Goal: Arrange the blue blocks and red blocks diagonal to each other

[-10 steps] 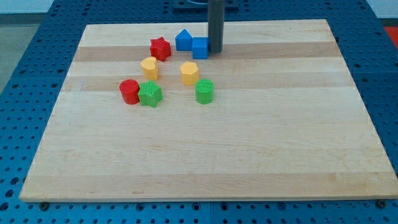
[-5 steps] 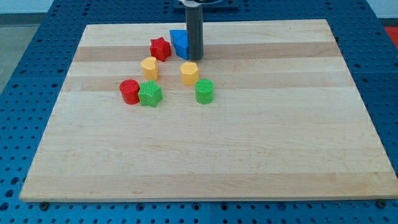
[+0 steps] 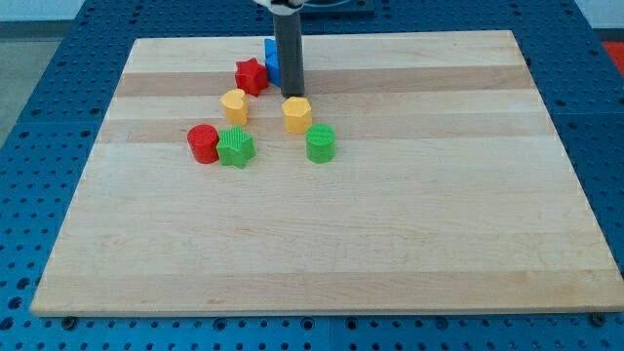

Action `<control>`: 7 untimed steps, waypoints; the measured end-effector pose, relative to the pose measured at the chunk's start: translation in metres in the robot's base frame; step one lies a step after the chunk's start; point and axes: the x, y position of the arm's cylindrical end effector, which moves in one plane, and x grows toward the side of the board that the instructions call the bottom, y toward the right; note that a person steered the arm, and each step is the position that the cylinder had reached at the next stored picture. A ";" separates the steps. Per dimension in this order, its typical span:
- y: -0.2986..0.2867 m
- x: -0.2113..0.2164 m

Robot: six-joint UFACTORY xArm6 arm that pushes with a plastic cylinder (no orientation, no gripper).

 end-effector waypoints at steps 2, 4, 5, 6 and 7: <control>-0.011 -0.018; -0.041 -0.067; -0.070 -0.080; -0.103 -0.072; -0.112 -0.042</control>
